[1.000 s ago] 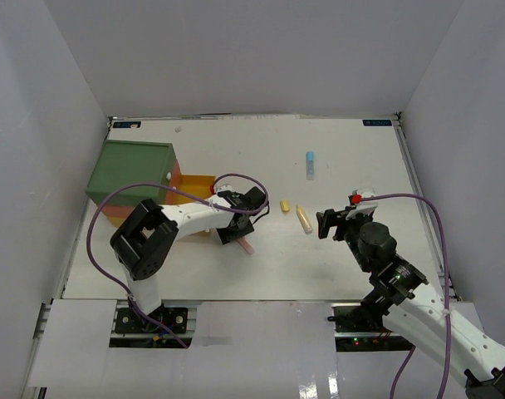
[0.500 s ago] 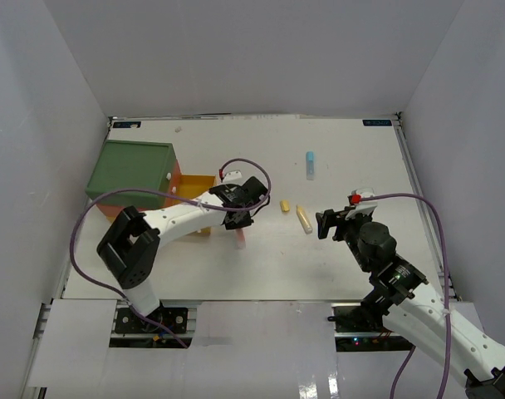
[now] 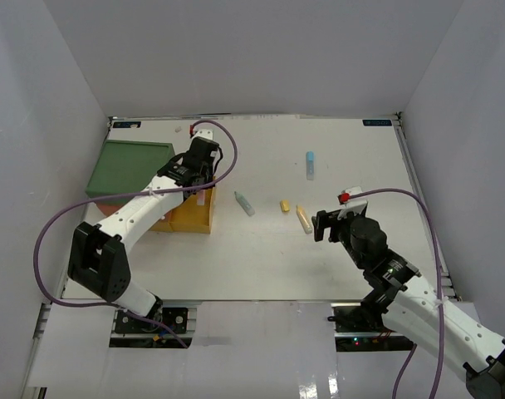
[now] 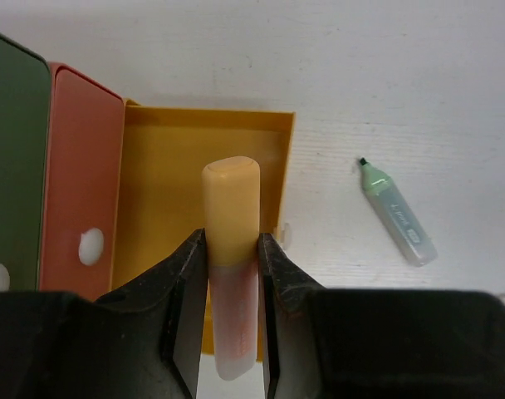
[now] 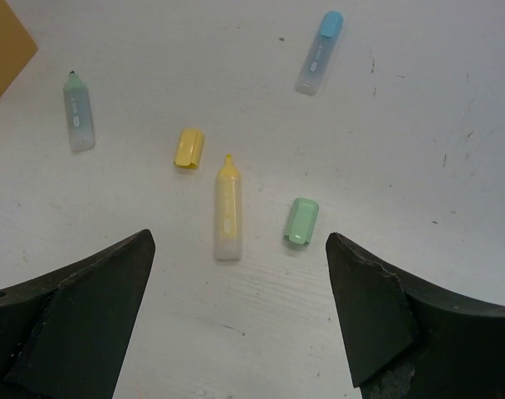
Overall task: Sort the stationery into containers
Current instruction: Place the pen in the drawer.
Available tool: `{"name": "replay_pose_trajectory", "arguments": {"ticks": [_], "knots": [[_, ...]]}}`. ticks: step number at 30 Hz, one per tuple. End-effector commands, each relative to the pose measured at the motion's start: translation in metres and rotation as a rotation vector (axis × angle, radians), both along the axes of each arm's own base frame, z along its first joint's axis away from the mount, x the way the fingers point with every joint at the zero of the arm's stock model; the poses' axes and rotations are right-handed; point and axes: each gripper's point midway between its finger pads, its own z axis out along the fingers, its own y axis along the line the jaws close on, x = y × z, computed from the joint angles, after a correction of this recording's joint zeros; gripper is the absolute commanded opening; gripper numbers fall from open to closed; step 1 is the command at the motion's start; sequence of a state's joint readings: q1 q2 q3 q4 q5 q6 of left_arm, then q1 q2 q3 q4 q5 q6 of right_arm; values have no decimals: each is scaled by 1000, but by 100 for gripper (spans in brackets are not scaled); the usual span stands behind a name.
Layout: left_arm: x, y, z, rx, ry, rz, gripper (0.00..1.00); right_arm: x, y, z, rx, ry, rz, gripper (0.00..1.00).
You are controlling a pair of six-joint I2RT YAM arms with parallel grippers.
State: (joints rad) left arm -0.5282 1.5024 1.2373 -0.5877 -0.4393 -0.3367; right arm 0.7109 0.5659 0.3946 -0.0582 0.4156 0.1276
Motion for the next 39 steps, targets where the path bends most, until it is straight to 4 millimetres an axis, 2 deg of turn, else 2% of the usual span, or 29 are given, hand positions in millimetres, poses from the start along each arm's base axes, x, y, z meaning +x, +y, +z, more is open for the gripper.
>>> {"name": "replay_pose_trajectory", "arguments": {"ticks": [1,4,7,8,9,11,12,13,14,16,17,18,20,21,22,23,24,25,26,28,29,30,31,32,33,34,37,38,39], "knots": [[13,4,-2,82,-7,-118,27,6,6,23,37,-37,3,90],[23,10,-10,72,8,-114,31,9,11,26,42,-20,5,90],[29,10,-17,53,20,-121,41,17,14,30,28,1,-12,90],[30,10,-19,57,24,-124,48,19,14,29,21,8,-21,90],[31,11,-23,63,33,-123,50,23,15,24,2,28,-34,90],[32,12,-24,59,39,-123,53,32,14,29,-4,34,-66,90],[33,12,-26,55,43,-125,56,37,14,22,-20,63,-80,90],[33,12,-26,53,44,-128,58,43,16,29,-11,62,-90,90],[32,10,-26,40,46,-134,60,51,13,19,-30,105,-108,90],[32,8,-22,26,41,-141,65,66,9,26,-12,116,-149,90],[31,4,-19,6,40,-154,67,75,8,16,-29,150,-164,90],[31,1,-15,-11,37,-161,71,82,7,15,-28,163,-178,90],[31,-13,6,-81,15,-201,78,106,3,10,-30,204,-206,90],[31,-19,15,-109,7,-215,85,115,2,8,-32,216,-216,90],[29,-22,23,-132,9,-226,88,130,-2,21,-11,202,-237,90],[32,-33,45,-178,-21,-257,91,141,-1,7,-24,241,-246,90],[33,-36,55,-200,-33,-263,94,149,-2,5,-21,252,-247,90],[31,-37,61,-207,-28,-265,96,162,-5,-12,-30,300,-255,90],[36,-40,82,-219,-67,-269,97,176,-2,1,-16,278,-251,90],[38,-36,94,-206,-70,-249,98,193,0,-6,-30,299,-248,90],[41,-36,99,-202,-73,-250,98,210,5,-10,-51,306,-244,90],[42,-38,115,-216,-95,-269,98,217,7,-14,-65,316,-236,90],[43,-39,122,-215,-108,-282,98,222,11,-19,-78,333,-220,90],[43,-37,131,-221,-126,-282,98,230,13,-38,-104,370,-214,90],[45,-34,142,-228,-153,-277,98,242,17,-32,-99,358,-209,91],[46,-30,147,-229,-167,-265,98,247,20,-50,-114,396,-204,92],[50,-9,163,-225,-220,-200,98,265,23,-52,-103,392,-210,94],[49,2,170,-222,-244,-172,98,269,24,-66,-107,416,-214,95],[50,10,167,-214,-251,-153,98,275,26,-65,-101,410,-215,96]]}}
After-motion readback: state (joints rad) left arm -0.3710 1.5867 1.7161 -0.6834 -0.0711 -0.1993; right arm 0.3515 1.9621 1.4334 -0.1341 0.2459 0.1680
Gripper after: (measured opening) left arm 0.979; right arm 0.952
